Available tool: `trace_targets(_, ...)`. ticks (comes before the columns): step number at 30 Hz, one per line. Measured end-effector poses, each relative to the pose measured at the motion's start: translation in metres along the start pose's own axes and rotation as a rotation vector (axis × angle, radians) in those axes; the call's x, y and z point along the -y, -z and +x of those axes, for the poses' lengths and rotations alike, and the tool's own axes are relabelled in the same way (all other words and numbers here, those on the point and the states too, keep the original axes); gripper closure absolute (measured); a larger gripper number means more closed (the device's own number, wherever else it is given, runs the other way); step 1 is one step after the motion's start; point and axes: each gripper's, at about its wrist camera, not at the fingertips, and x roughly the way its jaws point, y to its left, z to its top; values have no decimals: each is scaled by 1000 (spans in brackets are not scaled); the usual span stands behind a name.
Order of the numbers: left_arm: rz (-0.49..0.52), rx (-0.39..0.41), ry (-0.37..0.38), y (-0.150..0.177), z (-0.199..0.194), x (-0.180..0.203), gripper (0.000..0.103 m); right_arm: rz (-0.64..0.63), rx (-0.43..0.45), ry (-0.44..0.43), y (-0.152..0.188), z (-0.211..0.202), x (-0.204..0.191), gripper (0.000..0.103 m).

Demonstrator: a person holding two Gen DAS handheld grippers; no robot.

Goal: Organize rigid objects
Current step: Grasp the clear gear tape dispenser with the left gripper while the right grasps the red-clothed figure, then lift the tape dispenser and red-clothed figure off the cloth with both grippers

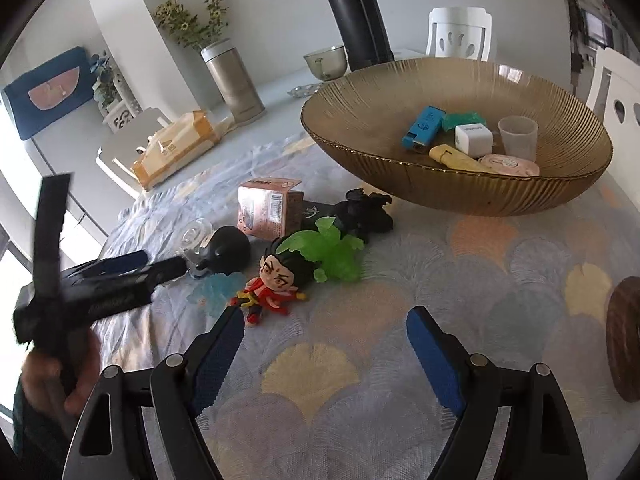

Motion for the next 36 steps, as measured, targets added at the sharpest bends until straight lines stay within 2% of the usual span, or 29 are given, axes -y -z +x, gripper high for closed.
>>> trace_targets(2, 12, -1, -5, -4, 6, 4, 35, 0, -3, -22, 0, 1, -2, 22)
trace_targets(4, 25, 13, 8, -8, 7, 11, 41, 46, -43, -86, -3, 7, -1, 30)
trace_targets(5, 36, 17, 14, -10, 6, 15, 47, 92, -90, -131, -5, 15, 0, 35)
trace_targets(6, 45, 23, 20, -10, 7, 17, 56, 113, -100, -124, -8, 17, -1, 36)
trace_targets(7, 56, 29, 22, -10, 6, 21, 57, 114, -105, -88, -13, 19, -6, 40)
trace_targets(10, 78, 53, 3, -6, 4, 26, 57, 114, -116, -88, -25, 28, -17, 52)
trace_targets(11, 78, 57, 3, -3, 2, 25, 57, 113, -124, -65, -28, 34, -22, 57)
trace_targets(15, 42, 63, 14, 3, -10, 16, 57, 87, -91, 10, -29, 47, -31, 66)
trace_targets(17, 24, 61, 12, 8, -19, 11, 57, 28, -83, 25, -28, 46, -36, 67)
trace_targets(19, -11, 68, 22, 18, -31, 7, 57, -18, -75, 0, -25, 38, -38, 77)
trace_targets(22, -62, 77, 25, 33, -46, 3, 57, -57, -84, -89, -17, 18, -33, 78)
trace_targets(26, -112, 113, 20, 54, -62, 4, 57, -166, -70, -125, 0, -10, -31, 78)
trace_targets(30, -142, 189, -24, 68, -63, 7, 57, -262, -98, -78, 8, -6, -32, 78)
trace_targets(32, -134, 176, -77, 68, -58, 8, 57, -270, -104, -89, 12, 1, -31, 77)
trace_targets(34, -138, 191, -57, 68, -60, 6, 57, -267, -108, -92, 17, 7, -30, 77)
trace_targets(36, -136, 183, -59, 68, -58, 6, 57, -281, -74, -76, 22, 5, -30, 77)
